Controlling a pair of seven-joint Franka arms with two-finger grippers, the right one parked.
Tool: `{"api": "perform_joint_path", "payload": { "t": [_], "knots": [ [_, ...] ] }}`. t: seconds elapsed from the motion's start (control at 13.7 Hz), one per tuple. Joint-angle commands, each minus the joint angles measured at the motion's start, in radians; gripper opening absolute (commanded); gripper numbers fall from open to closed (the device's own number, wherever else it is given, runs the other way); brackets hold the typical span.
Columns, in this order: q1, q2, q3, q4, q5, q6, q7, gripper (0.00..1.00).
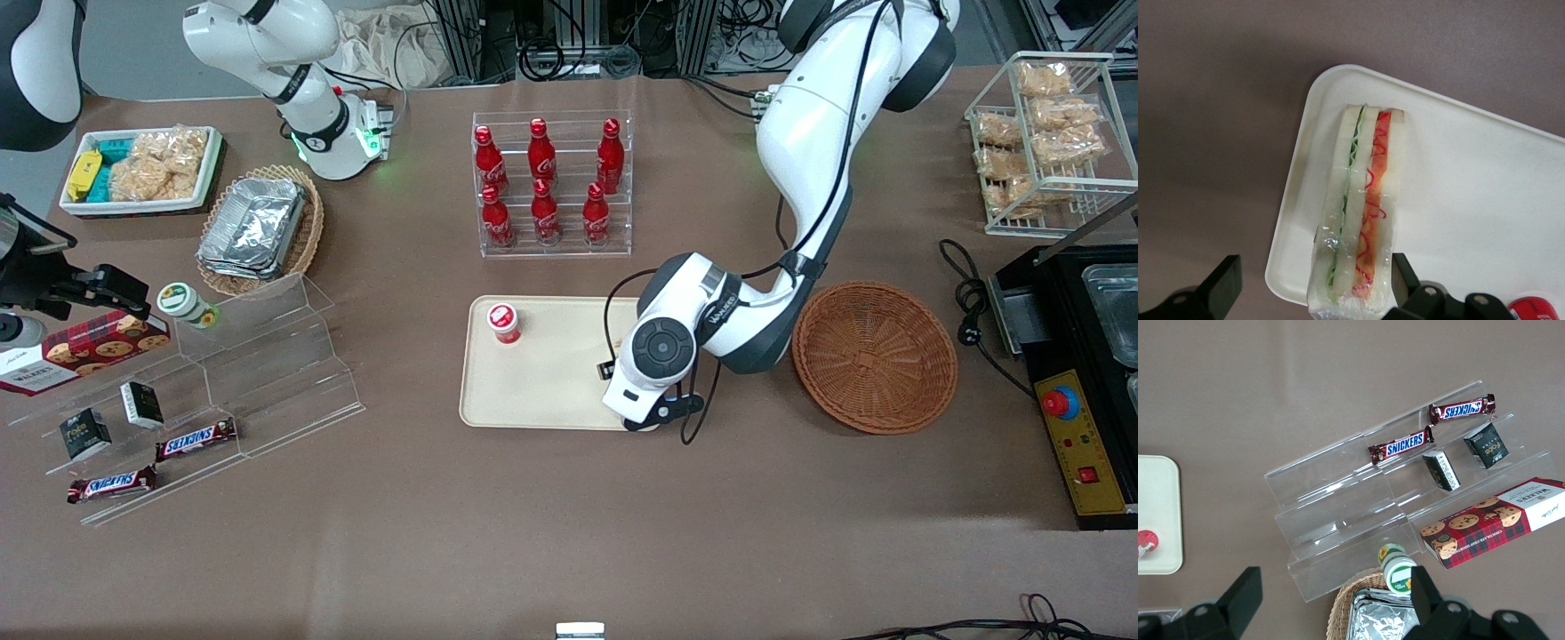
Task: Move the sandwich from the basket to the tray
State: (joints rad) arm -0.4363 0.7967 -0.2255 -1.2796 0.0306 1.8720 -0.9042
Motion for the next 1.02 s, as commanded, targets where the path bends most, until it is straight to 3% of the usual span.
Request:
{"api": "perform_joint_path", "payload": {
  "t": [0.0, 0.29, 0.44, 0.8, 0.95],
  "knots": [
    [0.017, -0.06, 0.005, -0.004, 0.014, -0.062, -0.016, 1.0],
    [0.147, -0.206, 0.003, -0.017, 0.011, -0.243, 0.037, 1.0],
    [0.23, -0.32, 0.003, -0.067, 0.009, -0.292, 0.153, 1.0],
    [0.381, -0.753, 0.003, -0.536, -0.009, -0.119, 0.424, 1.0],
    [0.422, -0.839, 0.005, -0.622, -0.02, -0.103, 0.503, 1.0]
  ]
}}
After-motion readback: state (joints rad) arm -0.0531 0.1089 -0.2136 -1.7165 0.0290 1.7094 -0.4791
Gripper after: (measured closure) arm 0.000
